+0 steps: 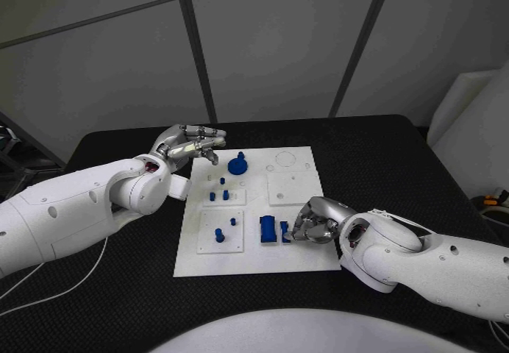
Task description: Assemble the parts on the task board
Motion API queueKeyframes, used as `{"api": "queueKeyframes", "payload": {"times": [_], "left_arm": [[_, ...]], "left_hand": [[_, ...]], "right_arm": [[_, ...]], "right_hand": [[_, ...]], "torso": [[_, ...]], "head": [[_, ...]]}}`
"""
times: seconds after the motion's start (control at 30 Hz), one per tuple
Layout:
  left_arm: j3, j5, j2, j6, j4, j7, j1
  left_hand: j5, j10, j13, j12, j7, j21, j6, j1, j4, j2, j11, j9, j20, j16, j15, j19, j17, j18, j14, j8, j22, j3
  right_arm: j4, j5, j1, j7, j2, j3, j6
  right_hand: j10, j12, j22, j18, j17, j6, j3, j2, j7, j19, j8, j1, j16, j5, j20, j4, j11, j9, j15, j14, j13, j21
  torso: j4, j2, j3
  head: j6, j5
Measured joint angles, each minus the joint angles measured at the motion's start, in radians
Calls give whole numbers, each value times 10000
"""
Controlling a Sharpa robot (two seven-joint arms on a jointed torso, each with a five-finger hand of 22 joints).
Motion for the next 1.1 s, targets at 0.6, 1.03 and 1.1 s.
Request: {"api": "queueKeyframes", "payload": {"times": [0.6,1.03,1.1], "left_arm": [[-1,32,-16,5,-2,-4,-4],[-5,1387,60,61,-275,70,-115],[-5,1615,110,50,-444,154,-141]], "left_hand": [[0,0,0,0,0,-40,0,0,4,0,1,0,0,0,34,0,-25,0,-34,0,-15,-4],[0,-47,-216,72,-71,-2332,-70,-173,279,-40,96,-1,484,-2954,451,-2119,-1843,0,-1849,233,-1552,-299],[0,57,-299,-202,-71,-3053,-70,-173,346,-40,182,-9,701,-3968,560,-2705,-2349,-1,-1908,233,-2147,-232]], "right_arm": [[193,435,-9,1293,-353,67,-743],[-3000,5883,1032,5584,506,509,-915],[-3674,6982,1196,6251,892,522,-803]], "right_hand": [[-281,-824,-1,100,-34,-409,-429,-130,222,-631,-393,13,-507,487,58,344,164,-24,27,21,-501,-713],[-3305,-6412,-4736,1253,-6708,-1326,89,377,901,-5201,-1414,2331,-7173,124,615,-229,806,-396,744,-2336,-4720,-6640],[-3531,-7507,-5388,1253,-7513,-1446,253,509,1096,-5724,-1608,2597,-8722,24,881,-75,1068,-555,1032,-3090,-5894,-7645]], "torso": [[-38,-32,-6],[-139,-393,-191],[-160,-474,-220]], "head": [[106,-32],[615,-79],[771,-43]]}}
